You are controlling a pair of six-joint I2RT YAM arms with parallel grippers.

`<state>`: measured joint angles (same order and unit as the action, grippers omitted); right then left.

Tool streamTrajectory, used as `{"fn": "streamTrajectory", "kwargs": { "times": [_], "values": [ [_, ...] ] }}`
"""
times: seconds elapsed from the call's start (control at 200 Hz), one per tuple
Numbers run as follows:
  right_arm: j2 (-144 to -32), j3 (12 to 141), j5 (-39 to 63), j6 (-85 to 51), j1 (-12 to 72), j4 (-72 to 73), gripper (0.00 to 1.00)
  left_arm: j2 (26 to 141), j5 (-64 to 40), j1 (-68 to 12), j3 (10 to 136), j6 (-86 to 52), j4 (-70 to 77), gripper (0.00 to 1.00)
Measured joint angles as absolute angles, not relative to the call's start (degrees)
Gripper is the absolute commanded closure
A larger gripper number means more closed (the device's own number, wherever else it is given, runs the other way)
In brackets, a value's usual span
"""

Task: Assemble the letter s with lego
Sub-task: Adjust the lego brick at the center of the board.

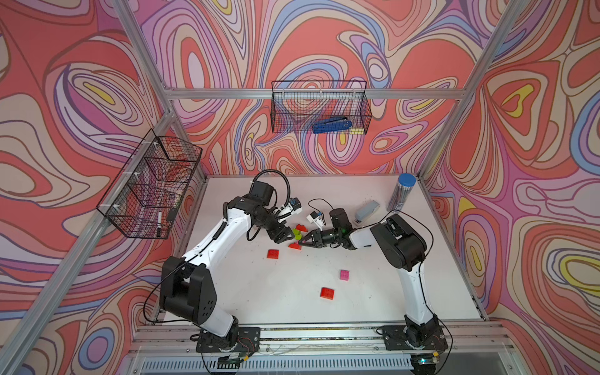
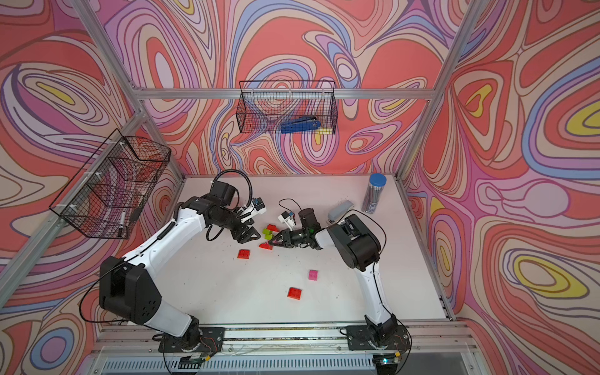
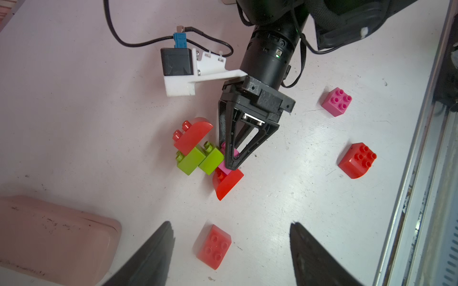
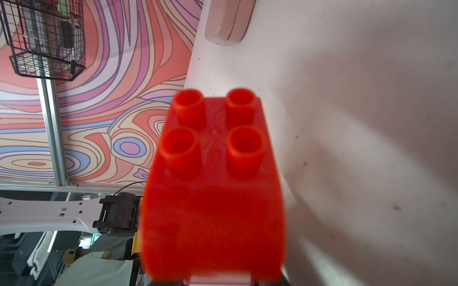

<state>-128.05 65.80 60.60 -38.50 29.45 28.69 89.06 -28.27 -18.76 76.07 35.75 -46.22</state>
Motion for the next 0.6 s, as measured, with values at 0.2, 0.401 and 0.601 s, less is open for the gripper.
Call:
{"fn": "streamTrajectory", "kwargs": {
  "times": [0.2, 0.401, 0.601],
  "values": [
    [-130.6, 69.6, 62.8, -42.9, 29.5, 27.2, 0.74, 89.1, -28.3, -18.3, 76.1, 35.7, -46.6, 0.24],
    [-131.8, 72.5, 63.6, -44.4, 29.5, 24.0, 0.71, 89.1, -28.3, -18.2, 76.1, 35.7, -46.6, 0.24],
    [-132.4, 73.4, 64.0, -46.4, 29.5, 23.2, 0.68, 89.1, -28.3, -17.8, 76.1, 35.7, -46.6, 0.24]
  ]
}}
